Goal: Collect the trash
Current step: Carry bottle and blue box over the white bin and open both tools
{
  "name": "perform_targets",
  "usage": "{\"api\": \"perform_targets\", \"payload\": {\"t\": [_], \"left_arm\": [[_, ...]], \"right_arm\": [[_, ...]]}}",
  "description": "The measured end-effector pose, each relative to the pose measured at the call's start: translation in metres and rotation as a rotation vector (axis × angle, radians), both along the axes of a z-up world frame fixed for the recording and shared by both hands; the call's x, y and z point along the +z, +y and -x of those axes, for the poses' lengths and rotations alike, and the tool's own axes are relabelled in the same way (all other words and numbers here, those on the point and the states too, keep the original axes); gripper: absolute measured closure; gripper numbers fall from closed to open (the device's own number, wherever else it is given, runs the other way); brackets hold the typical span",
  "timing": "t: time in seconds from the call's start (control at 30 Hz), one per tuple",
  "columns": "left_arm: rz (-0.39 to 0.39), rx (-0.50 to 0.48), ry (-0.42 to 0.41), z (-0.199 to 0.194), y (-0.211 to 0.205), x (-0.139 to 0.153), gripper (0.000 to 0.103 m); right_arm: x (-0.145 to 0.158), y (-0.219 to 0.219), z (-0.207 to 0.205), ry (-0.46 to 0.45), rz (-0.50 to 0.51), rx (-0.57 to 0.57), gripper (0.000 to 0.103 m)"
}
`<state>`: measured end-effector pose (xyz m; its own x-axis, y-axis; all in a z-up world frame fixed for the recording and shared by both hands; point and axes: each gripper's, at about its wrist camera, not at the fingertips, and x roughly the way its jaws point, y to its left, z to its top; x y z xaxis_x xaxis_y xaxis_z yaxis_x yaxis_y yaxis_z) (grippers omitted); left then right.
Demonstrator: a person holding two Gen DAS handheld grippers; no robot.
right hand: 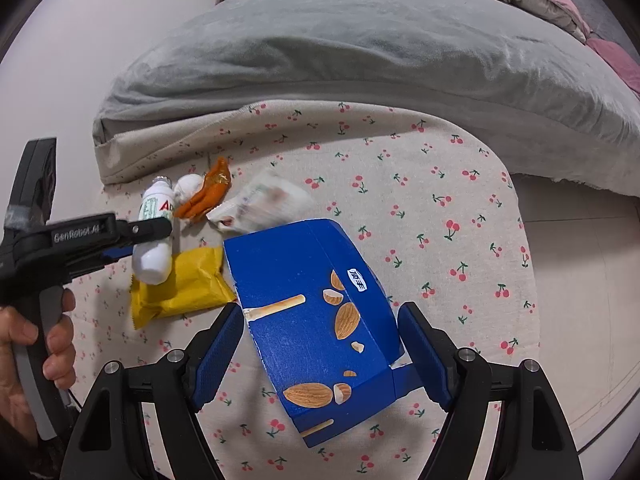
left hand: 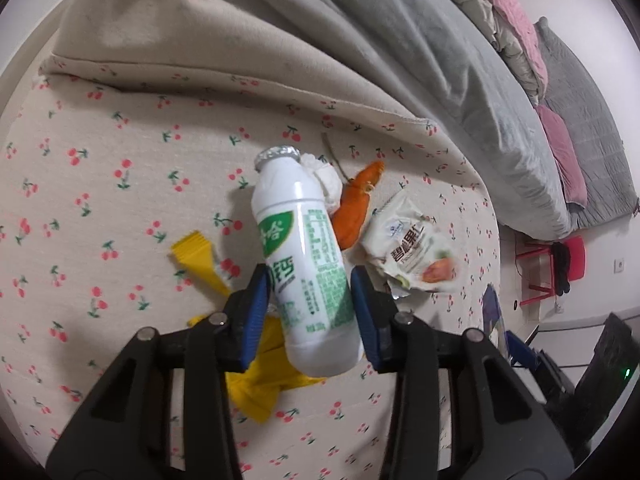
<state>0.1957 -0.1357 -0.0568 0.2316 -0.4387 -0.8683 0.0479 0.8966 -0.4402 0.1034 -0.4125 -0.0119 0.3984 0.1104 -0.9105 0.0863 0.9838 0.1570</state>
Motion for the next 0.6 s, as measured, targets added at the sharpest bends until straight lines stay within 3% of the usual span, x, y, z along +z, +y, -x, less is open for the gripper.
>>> {"api": "perform_targets", "payload": {"t": [0.6], "left_arm": [[-0.027, -0.031, -0.124, 0.021, 0.064, 0.031, 0.065]], "right_arm": [[0.017, 0.067, -0.010, -0.049, 0.012, 0.093, 0.022]]}}
